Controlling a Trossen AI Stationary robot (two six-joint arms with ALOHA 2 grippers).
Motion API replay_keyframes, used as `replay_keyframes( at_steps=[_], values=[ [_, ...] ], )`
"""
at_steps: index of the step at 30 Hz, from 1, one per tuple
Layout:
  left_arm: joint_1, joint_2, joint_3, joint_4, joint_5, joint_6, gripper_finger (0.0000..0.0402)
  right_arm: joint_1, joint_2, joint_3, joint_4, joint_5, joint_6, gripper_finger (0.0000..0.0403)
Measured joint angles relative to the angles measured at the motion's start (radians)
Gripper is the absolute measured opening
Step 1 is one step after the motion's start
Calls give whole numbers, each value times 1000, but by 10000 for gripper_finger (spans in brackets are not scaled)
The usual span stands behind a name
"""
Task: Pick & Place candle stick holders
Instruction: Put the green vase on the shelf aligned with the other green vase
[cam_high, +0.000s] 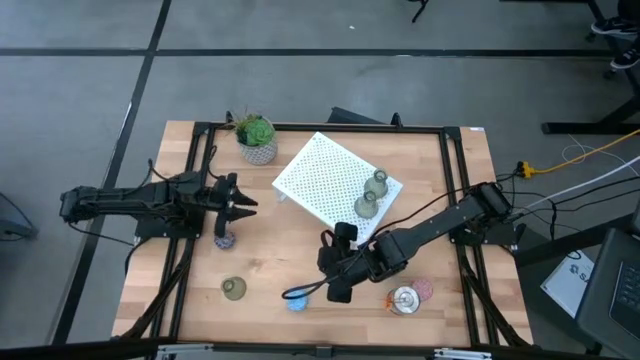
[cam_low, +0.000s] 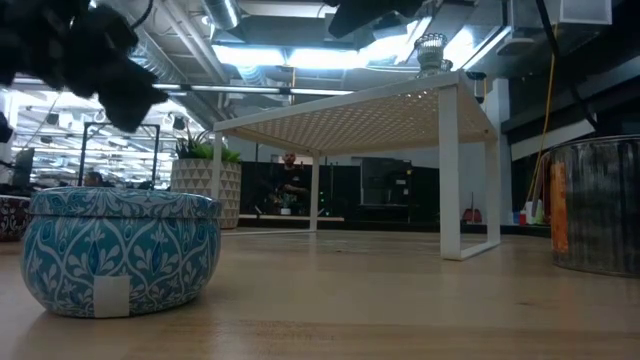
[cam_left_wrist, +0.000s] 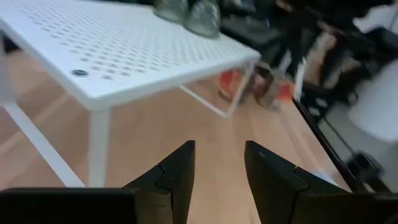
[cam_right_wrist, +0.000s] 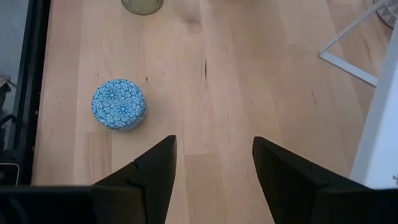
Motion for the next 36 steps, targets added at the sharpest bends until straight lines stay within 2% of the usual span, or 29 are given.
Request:
replay_keyframes(
  at_steps=[6, 14, 22, 30, 36],
  values=[
    [-176, 173, 223, -270, -10, 55, 153, 0, 0, 0, -5, 0, -5, 215],
    [-471, 445, 419, -405, 30, 29, 148, 0, 0, 0, -4, -1, -9, 215],
    [-714, 682, 604, -590, -14, -84, 132, 0, 0, 0, -3, -3, -1, 215],
    [-884, 846, 713, -758, -99, -177, 143, 0, 0, 0, -2, -3, 26, 215],
    [-934, 908, 718, -726, -127, -233, 152, 0, 0, 0, -2, -2, 21, 215]
  ],
)
